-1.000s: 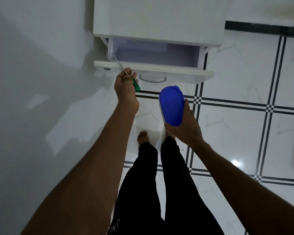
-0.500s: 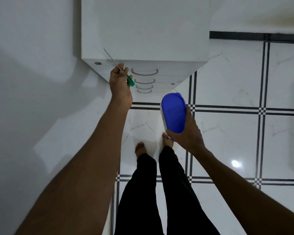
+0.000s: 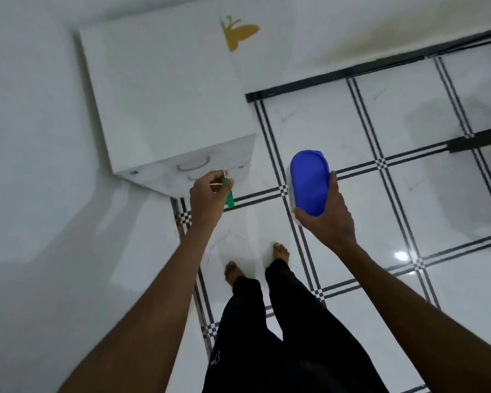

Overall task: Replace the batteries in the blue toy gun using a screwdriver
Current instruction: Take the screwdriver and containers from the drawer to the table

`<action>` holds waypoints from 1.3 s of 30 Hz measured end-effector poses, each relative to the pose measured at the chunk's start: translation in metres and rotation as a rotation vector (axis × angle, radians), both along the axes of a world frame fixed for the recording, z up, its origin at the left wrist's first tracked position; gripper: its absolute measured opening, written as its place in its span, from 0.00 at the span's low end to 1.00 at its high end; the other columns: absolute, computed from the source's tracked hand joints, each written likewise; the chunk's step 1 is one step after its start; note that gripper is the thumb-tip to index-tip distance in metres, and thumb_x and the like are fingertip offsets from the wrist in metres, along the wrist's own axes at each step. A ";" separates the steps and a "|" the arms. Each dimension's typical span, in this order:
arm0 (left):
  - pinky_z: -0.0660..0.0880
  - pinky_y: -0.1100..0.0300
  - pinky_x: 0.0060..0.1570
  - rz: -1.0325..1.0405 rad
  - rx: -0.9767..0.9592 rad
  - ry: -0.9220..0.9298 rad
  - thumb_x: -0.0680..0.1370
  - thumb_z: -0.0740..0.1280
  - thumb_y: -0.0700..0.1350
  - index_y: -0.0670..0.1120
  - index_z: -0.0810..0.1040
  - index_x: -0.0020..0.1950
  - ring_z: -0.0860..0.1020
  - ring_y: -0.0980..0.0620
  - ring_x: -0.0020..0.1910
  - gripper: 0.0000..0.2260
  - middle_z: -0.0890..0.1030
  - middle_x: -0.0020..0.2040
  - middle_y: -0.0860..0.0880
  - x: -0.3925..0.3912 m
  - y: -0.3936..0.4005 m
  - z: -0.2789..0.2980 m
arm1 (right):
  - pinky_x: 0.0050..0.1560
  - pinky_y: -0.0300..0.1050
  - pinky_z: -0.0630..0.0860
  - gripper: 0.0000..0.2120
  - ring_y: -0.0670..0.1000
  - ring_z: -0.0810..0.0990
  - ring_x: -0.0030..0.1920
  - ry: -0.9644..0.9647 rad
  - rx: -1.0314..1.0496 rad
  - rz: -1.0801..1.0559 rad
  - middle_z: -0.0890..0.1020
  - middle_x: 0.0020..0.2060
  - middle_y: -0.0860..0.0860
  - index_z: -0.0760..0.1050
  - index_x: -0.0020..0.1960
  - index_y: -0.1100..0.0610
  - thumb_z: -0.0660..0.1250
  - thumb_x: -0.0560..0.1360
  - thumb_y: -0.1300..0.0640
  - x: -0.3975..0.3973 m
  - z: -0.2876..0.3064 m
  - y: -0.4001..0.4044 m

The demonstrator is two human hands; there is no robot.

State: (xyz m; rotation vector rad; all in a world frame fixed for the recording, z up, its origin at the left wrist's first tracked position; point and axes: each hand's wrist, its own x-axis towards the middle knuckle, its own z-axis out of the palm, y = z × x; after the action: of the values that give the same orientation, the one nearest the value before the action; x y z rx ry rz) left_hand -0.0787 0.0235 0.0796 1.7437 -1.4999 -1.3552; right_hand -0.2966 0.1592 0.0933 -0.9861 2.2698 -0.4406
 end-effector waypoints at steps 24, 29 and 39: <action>0.80 0.51 0.52 -0.947 -0.302 0.184 0.73 0.73 0.46 0.49 0.82 0.54 0.82 0.54 0.45 0.10 0.82 0.43 0.56 -0.703 0.197 0.199 | 0.53 0.56 0.76 0.54 0.61 0.74 0.64 0.344 -0.224 -0.941 0.69 0.70 0.57 0.40 0.79 0.46 0.72 0.68 0.36 -0.540 0.202 0.311; 0.80 0.52 0.50 -1.047 -0.302 0.185 0.72 0.74 0.47 0.50 0.82 0.52 0.82 0.53 0.45 0.10 0.83 0.44 0.54 -0.829 0.228 0.187 | 0.55 0.57 0.75 0.53 0.61 0.73 0.66 0.349 -0.228 -1.049 0.68 0.72 0.56 0.42 0.79 0.47 0.73 0.67 0.37 -0.645 0.190 0.341; 0.72 0.69 0.41 -1.147 -0.254 0.111 0.73 0.74 0.44 0.46 0.82 0.53 0.79 0.57 0.40 0.10 0.82 0.41 0.54 -1.064 0.254 0.174 | 0.57 0.57 0.75 0.53 0.58 0.70 0.68 0.300 -0.236 -1.144 0.66 0.72 0.54 0.45 0.80 0.49 0.75 0.68 0.39 -0.845 0.177 0.351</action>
State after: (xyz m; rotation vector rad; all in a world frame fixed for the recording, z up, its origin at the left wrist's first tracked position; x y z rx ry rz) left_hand -1.1423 0.2777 0.2537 0.5493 -2.5992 -1.5537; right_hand -1.1419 0.5107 0.2700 0.3042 2.9278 -1.0854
